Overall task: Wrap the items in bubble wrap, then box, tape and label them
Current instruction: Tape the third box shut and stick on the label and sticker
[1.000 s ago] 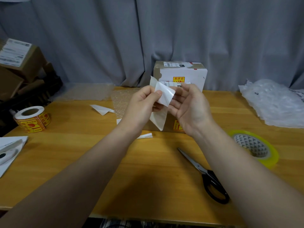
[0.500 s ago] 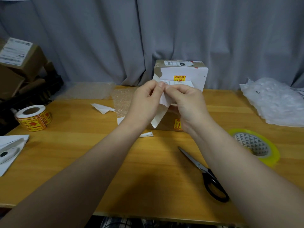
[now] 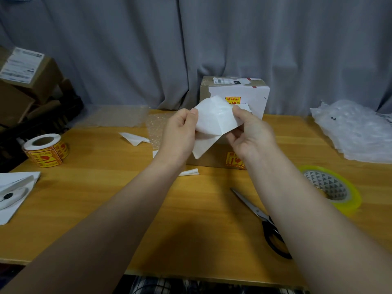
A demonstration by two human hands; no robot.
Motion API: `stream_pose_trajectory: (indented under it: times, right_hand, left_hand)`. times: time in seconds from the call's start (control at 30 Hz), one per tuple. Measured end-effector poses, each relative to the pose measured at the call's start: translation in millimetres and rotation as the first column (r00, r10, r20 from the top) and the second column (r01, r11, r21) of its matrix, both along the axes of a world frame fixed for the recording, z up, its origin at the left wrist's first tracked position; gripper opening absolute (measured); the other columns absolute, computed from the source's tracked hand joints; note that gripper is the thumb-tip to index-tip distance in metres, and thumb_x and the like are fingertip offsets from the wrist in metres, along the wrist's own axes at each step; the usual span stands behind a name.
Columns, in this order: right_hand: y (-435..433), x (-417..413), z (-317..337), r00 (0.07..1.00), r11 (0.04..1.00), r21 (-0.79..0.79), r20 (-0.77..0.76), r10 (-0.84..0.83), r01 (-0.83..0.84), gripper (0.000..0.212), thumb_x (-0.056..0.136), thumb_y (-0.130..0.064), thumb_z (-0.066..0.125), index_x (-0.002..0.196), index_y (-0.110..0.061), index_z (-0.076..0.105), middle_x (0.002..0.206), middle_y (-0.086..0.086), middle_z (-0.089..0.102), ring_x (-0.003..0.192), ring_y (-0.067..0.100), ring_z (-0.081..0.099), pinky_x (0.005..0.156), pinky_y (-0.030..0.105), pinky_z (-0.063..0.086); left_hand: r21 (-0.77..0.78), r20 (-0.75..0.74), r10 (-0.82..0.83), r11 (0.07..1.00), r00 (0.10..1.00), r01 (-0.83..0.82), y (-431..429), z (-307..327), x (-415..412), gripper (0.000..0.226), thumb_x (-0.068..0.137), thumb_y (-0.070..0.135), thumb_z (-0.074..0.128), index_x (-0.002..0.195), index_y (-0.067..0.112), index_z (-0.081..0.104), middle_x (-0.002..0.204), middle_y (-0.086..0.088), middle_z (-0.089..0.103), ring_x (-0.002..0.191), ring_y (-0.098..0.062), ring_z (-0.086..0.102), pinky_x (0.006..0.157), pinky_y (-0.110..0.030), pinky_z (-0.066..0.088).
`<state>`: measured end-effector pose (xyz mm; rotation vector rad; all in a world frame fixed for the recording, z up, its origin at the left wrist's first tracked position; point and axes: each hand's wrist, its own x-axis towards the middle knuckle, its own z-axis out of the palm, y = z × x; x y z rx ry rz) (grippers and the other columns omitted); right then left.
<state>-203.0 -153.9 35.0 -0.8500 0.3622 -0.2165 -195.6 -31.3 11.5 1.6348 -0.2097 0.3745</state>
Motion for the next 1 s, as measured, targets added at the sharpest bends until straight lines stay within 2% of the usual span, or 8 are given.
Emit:
stream_pose_trajectory:
  times: [0.2,0.4,0.5,0.63,0.7,0.83,0.9,1.0]
  right_hand:
    - [-30,8,2,0.989,0.986,0.091,0.033,-0.143,0.139,0.011,0.085,-0.001,0.068,0.086,-0.008,0.059,0.099,0.01,0.069,0.079,0.021,0.069,0.069,0.036,0.06]
    - [-33,4,0,0.977,0.974,0.092,0.025,-0.21,0.207,0.011,0.086,-0.004,0.068,0.082,-0.008,0.059,0.086,0.007,0.068,0.07,0.016,0.068,0.064,0.031,0.059]
    - [-29,2,0,0.97,0.966,0.093,0.005,-0.241,0.24,0.013,0.087,-0.006,0.068,0.08,-0.009,0.058,0.084,0.005,0.068,0.066,0.013,0.067,0.069,0.031,0.06]
    - [-23,-3,1,0.949,0.947,0.075,0.007,-0.315,0.313,0.019,0.087,-0.007,0.068,0.072,-0.01,0.057,0.075,0.001,0.066,0.056,0.009,0.064,0.08,0.033,0.056]
    - [-22,-5,0,0.929,0.926,0.074,0.003,-0.371,0.37,0.023,0.087,-0.007,0.067,0.068,-0.01,0.056,0.07,0.0,0.064,0.054,0.009,0.062,0.073,0.03,0.056]
    - [-47,-6,3,0.834,0.83,0.176,0.072,-0.547,0.529,0.021,0.091,-0.013,0.063,0.071,-0.011,0.056,0.072,0.0,0.063,0.062,0.013,0.064,0.05,0.025,0.051]
    - [-51,-6,6,0.82,0.829,0.13,0.128,-0.558,0.544,0.019,0.092,-0.013,0.062,0.073,-0.013,0.058,0.077,0.0,0.063,0.069,0.015,0.065,0.051,0.023,0.051]
    - [-31,-4,0,0.886,0.895,-0.008,0.151,-0.439,0.445,0.017,0.093,-0.019,0.062,0.076,-0.017,0.059,0.083,0.001,0.063,0.074,0.017,0.063,0.05,0.023,0.05]
  left_hand:
    - [0.12,-0.024,0.155,0.981,0.988,-0.151,32,-10,12,0.029,0.101,0.03,0.037,0.085,0.01,0.052,0.068,0.003,0.044,0.061,-0.005,0.042,0.059,-0.019,0.035]
    - [0.242,-0.031,0.238,0.944,0.971,-0.224,52,-27,23,0.035,0.101,0.03,0.036,0.085,0.003,0.053,0.074,-0.006,0.047,0.066,-0.012,0.043,0.059,-0.024,0.036]
    - [0.259,-0.05,0.275,0.932,0.96,-0.254,58,-33,29,0.041,0.1,0.031,0.037,0.09,-0.004,0.056,0.079,-0.013,0.05,0.071,-0.019,0.044,0.064,-0.031,0.038]
    - [0.308,-0.085,0.31,0.912,0.947,-0.271,60,-42,34,0.035,0.1,0.029,0.038,0.079,0.006,0.05,0.072,-0.007,0.047,0.067,-0.016,0.042,0.062,-0.031,0.036]
    - [0.322,-0.091,0.326,0.904,0.941,-0.282,58,-43,36,0.034,0.1,0.027,0.038,0.073,0.01,0.046,0.066,-0.002,0.043,0.062,-0.015,0.039,0.058,-0.029,0.033]
    - [0.34,-0.128,0.481,0.843,0.867,-0.417,80,-42,41,0.025,0.102,0.021,0.036,0.092,0.007,0.055,0.07,-0.001,0.049,0.062,-0.015,0.045,0.055,-0.027,0.033]
    - [0.412,-0.041,0.488,0.803,0.872,-0.43,85,-41,40,0.029,0.102,0.025,0.037,0.087,0.006,0.054,0.068,-0.001,0.049,0.064,-0.019,0.045,0.055,-0.03,0.032]
    - [0.549,0.181,0.368,0.732,0.912,-0.404,64,-32,39,0.03,0.098,0.03,0.045,0.077,0.01,0.05,0.065,0.0,0.048,0.061,-0.017,0.045,0.052,-0.029,0.033]
